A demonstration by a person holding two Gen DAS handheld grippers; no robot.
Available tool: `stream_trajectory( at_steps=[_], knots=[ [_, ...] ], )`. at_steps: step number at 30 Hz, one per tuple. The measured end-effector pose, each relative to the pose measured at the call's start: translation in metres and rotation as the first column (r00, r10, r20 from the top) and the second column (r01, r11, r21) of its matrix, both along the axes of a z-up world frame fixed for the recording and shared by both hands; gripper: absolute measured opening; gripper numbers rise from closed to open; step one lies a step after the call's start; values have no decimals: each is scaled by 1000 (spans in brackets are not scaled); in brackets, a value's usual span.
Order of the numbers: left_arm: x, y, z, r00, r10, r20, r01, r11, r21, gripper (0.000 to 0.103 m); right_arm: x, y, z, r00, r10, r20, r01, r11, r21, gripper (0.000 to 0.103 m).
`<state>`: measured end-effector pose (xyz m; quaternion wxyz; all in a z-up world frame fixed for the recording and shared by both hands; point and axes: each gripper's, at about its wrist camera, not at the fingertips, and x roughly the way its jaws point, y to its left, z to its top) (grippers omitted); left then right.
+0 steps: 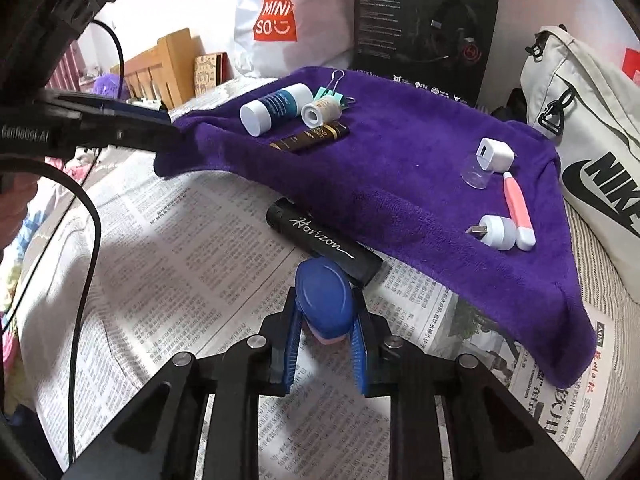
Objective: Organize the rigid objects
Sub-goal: 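Grasp the blue-capped pink jar with right while left reaches the black Horizon case, then grasp the black Horizon case with the left gripper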
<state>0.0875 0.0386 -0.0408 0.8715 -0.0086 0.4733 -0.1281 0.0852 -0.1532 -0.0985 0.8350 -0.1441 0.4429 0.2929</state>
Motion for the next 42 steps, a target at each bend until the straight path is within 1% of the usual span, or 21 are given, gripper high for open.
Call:
stream_trajectory(
  at_steps=[3, 6, 10, 13, 15, 18, 24, 27, 31, 34, 35, 36, 37, 39, 42],
  knots=[
    [0, -9, -4, 999, -48, 4, 48, 999, -25, 55, -4, -9, 3, 1000, -27, 2, 27, 1000, -13, 22],
    [2, -21, -9, 995, -97, 5, 97, 994, -47, 55, -10, -33, 10, 996, -90, -7, 90, 996, -13, 22],
    [6, -46, -19, 987, -162, 1, 162, 987, -10, 55, -16, -65, 18, 983, -186, -3, 186, 982, -31, 22],
    [7, -63, -23, 975, -223, 14, 223, 975, 16, 55, -22, -91, 24, 963, -268, 4, 268, 963, -10, 22],
    [8, -71, -25, 965, -262, 18, 261, 965, 26, 55, -25, -104, 26, 954, -299, 3, 299, 954, 4, 22],
    [11, -80, -28, 956, -293, 20, 292, 955, 43, 55, -29, -119, 26, 941, -339, -4, 339, 941, 21, 22],
    [22, -85, -39, 951, -308, -4, 308, 949, 64, 55, -31, -134, 21, 931, -365, -24, 365, 930, 36, 22],
    [25, -89, -42, 945, -326, -6, 326, 943, 64, 55, -30, -134, 19, 930, -366, -29, 367, 929, 38, 22],
    [27, -95, -45, 938, -348, -3, 346, 933, 98, 55, -29, -135, 16, 929, -369, -41, 370, 928, 40, 22],
    [23, -97, -43, 923, -385, -9, 385, 920, 74, 54, -30, -135, 12, 928, -368, -53, 370, 928, 38, 22],
    [20, -99, -42, 915, -403, -6, 403, 912, 79, 54, -30, -135, 11, 928, -368, -54, 370, 928, 37, 22],
    [16, -100, -42, 909, -416, 0, 414, 905, 100, 54, -30, -136, 10, 928, -368, -56, 370, 928, 39, 23],
    [14, -101, -42, 908, -419, 0, 416, 902, 115, 55, -30, -136, 9, 928, -368, -58, 370, 928, 42, 23],
    [15, -100, -43, 913, -407, 1, 404, 906, 131, 55, -29, -136, 9, 927, -369, -63, 372, 927, 48, 23],
    [22, -97, -42, 917, -399, 7, 396, 912, 106, 55, -28, -135, 9, 928, -366, -64, 369, 928, 48, 22]
  ],
)
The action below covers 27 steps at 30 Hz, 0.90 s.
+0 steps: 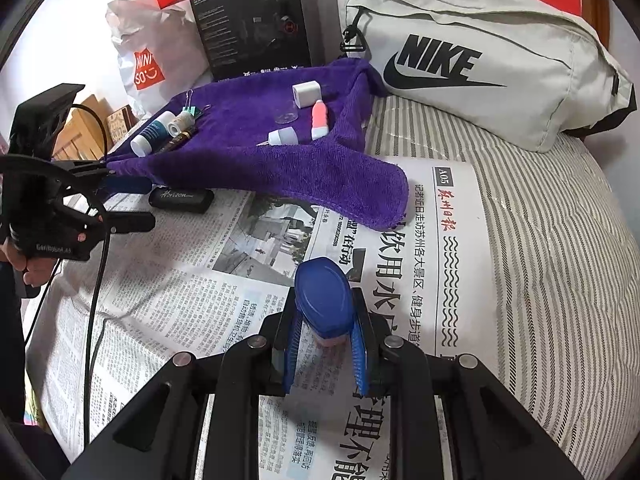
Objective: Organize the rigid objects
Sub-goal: 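Grasp the black Horizon case with the left gripper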
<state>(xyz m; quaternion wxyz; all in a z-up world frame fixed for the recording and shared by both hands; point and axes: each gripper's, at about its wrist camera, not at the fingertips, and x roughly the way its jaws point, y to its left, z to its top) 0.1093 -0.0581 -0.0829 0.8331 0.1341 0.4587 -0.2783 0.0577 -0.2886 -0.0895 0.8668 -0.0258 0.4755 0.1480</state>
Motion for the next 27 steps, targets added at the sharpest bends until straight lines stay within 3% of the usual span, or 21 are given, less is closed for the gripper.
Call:
stream_trajectory(
  at_steps=[6, 8, 9, 11, 14, 27],
  knots=[
    [10, -16, -10, 999, -37, -12, 37, 998, 51, 54, 1, 3, -1, 1000, 7, 0, -7, 1000, 0, 23],
    [7, -22, -10, 998, -65, -7, 65, 997, 45, 43, 1, 2, -1, 1000, 8, -1, -8, 1000, 3, 23],
    [5, -23, -10, 997, -80, -14, 80, 996, 36, 32, 1, 1, -1, 1000, 8, 0, -8, 1000, 3, 22],
    [-1, -27, -8, 993, -118, -18, 119, 992, 32, 27, 1, 0, -1, 1000, 5, 0, -5, 1000, 0, 22],
    [-7, -33, -7, 990, -141, -3, 141, 988, 68, 27, -1, -2, 0, 1000, 3, 1, -3, 1000, 2, 22],
    [4, -60, -5, 976, -218, -14, 218, 972, 84, 26, -2, -3, 0, 1000, 3, -4, -3, 1000, 9, 22]
  ],
)
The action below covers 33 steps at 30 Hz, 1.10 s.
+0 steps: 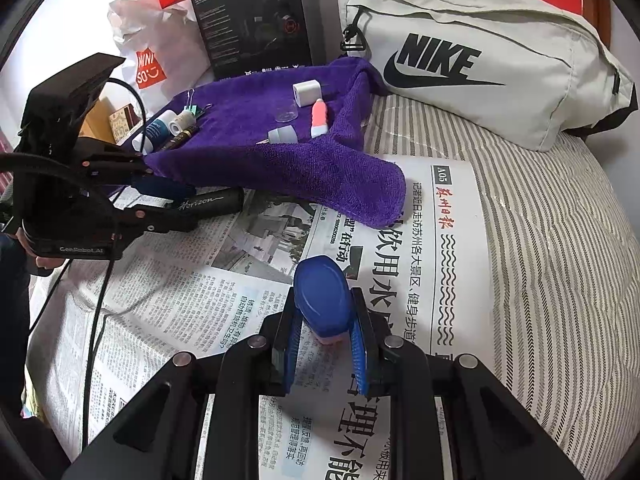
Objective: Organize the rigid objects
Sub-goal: 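Grasp the black Horizon case with the left gripper, then carry the Horizon case with left and pink jar with right onto the purple towel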
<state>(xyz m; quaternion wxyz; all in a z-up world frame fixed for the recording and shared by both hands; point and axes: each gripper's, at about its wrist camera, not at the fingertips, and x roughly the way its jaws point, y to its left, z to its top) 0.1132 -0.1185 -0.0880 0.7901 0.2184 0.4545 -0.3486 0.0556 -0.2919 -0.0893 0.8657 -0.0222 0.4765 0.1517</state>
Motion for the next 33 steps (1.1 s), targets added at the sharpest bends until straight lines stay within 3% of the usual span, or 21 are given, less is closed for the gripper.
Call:
stream_trajectory(
  at_steps=[6, 11, 14, 17, 20, 24, 33],
  knots=[
    [1, -1, 1, 1000, 22, -9, -22, 1000, -4, 25, -1, 0, 0, 1000, 0, -2, 0, 1000, 1, 22],
    [-20, 45, 0, 990, 138, -22, -138, 990, -24, 25, 0, 5, 2, 1000, 10, 1, -10, 1000, 9, 22],
    [-34, 83, -2, 965, 261, -40, -263, 964, -44, 25, 2, 15, 3, 1000, 20, 6, -20, 1000, 17, 22],
    [-50, 122, -3, 917, 395, -45, -397, 917, -45, 25, 6, 29, 2, 999, 42, 0, -42, 999, 29, 22],
    [-64, 148, -5, 884, 464, -61, -467, 881, -69, 25, 11, 47, 1, 997, 76, -5, -75, 997, 11, 22],
    [-70, 158, -6, 859, 508, -68, -512, 854, -93, 25, 12, 66, 1, 994, 114, 4, -114, 993, -31, 22],
    [-55, 146, -7, 874, 484, -43, -486, 872, -67, 33, 16, 74, -5, 994, 108, 3, -107, 993, -54, 22]
  ],
)
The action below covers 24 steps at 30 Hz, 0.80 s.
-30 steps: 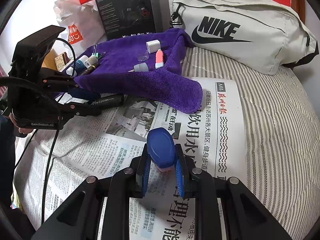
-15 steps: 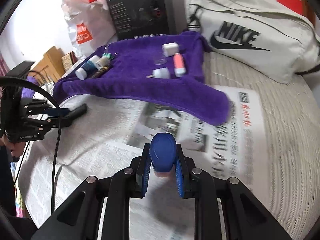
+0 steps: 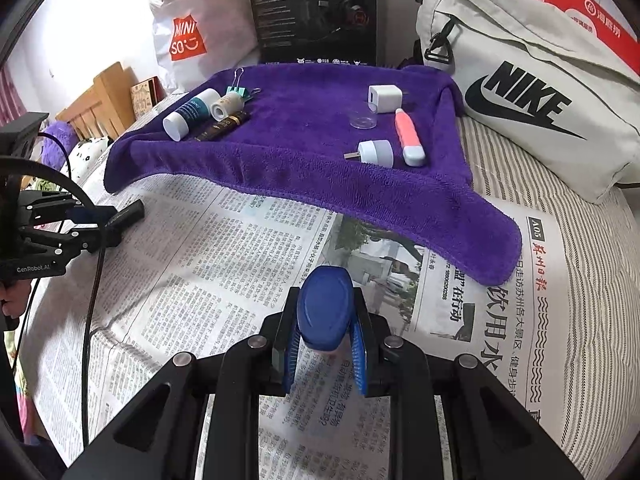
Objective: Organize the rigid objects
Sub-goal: 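Carry the Horizon case with left and pink jar with right onto the purple towel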
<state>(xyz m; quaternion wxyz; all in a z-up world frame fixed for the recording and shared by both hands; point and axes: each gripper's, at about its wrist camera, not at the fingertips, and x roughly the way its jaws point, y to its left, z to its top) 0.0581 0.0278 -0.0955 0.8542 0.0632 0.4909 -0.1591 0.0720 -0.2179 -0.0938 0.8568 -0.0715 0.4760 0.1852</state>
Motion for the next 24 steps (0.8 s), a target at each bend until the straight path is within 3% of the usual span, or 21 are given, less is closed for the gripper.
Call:
stream_trajectory(
  at_steps=[4, 15, 24],
  knots=[
    [-2, 4, 0, 1000, 0, -6, 0, 1000, -18, 23, 0, 0, 0, 1000, -3, 4, 3, 1000, -3, 22],
    [-5, 10, 1, 999, 36, -26, -38, 996, -77, 22, 2, 4, 1, 1000, -13, -4, 13, 1000, -3, 21],
    [-6, 14, 20, 999, 53, 10, -51, 990, -129, 22, 1, 6, 23, 999, -13, 31, 12, 1000, 28, 21]
  ],
)
